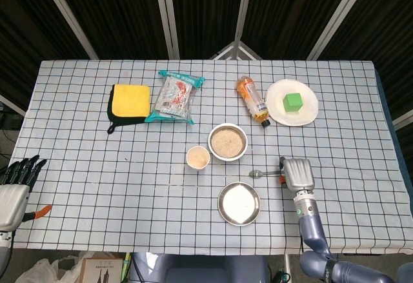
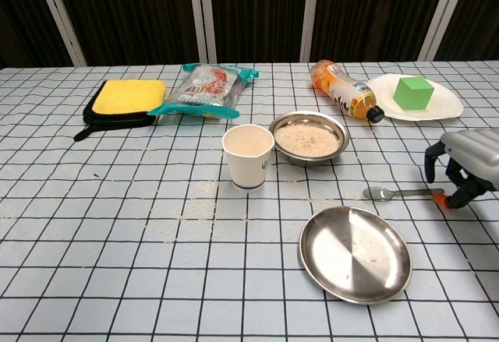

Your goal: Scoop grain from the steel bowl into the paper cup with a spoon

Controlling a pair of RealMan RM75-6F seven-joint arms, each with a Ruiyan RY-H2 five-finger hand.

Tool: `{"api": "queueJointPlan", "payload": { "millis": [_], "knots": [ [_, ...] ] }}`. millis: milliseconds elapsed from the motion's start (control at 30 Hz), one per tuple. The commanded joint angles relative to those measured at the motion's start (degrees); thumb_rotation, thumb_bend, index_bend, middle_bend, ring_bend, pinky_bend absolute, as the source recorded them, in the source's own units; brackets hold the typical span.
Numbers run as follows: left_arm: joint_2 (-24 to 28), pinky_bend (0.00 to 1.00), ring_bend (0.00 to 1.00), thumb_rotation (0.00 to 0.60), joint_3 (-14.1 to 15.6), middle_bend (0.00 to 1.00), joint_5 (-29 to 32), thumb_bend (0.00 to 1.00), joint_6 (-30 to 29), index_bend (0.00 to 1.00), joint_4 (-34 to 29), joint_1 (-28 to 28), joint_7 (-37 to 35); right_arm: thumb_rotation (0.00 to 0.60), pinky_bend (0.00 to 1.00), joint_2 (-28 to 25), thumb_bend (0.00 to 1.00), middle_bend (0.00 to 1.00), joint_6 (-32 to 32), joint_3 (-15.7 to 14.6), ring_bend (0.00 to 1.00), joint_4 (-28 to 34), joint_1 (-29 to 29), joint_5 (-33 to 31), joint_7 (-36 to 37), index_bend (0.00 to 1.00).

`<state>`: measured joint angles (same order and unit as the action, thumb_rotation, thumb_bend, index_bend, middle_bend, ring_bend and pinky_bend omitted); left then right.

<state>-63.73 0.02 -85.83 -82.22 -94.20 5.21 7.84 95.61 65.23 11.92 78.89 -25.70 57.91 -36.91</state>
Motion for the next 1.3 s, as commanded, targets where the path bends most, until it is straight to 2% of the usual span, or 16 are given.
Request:
{"api": "queueJointPlan", "payload": {
  "millis": [33,533,900,1300],
  "knots": [
    [0.0,0.0,0.0,0.6,-0.01,0.0,0.06,0.0,0.05,0.0,-0.05,0.02,0.04,0.6,1.0,0.25,0.4,0.89,0.07,-0.13,0.96,-0.21,-0.15,-0.02,0.27,0.52],
    [-0.01,0.0,0.0,0.6,-0.03,0.0,0.29,0.0,0.15,0.0,-0.27,0.02,0.23,0.6,1.0,1.76,0.4,0.89,0.57,-0.57,0.96,-1.88,-1.04,0.35,1.79,0.53],
    [0.07,0.0,0.0,0.6,-0.03,0.0,0.35,0.0,0.27,0.0,-0.29,0.06,-0.04,0.6,1.0,2.45,0.4,0.89,0.5,-1.04,0.96,-2.39,-1.61,-0.71,0.31,0.53],
    [0.03,0.0,0.0,0.6,-0.05,0.0,0.42,0.0,0.28,0.0,-0.41,0.08,0.15,0.6,1.0,2.53,0.45,0.89,0.53,-1.28,0.96,-2.5,-1.85,-1.4,0.21,0.55]
  ]
}}
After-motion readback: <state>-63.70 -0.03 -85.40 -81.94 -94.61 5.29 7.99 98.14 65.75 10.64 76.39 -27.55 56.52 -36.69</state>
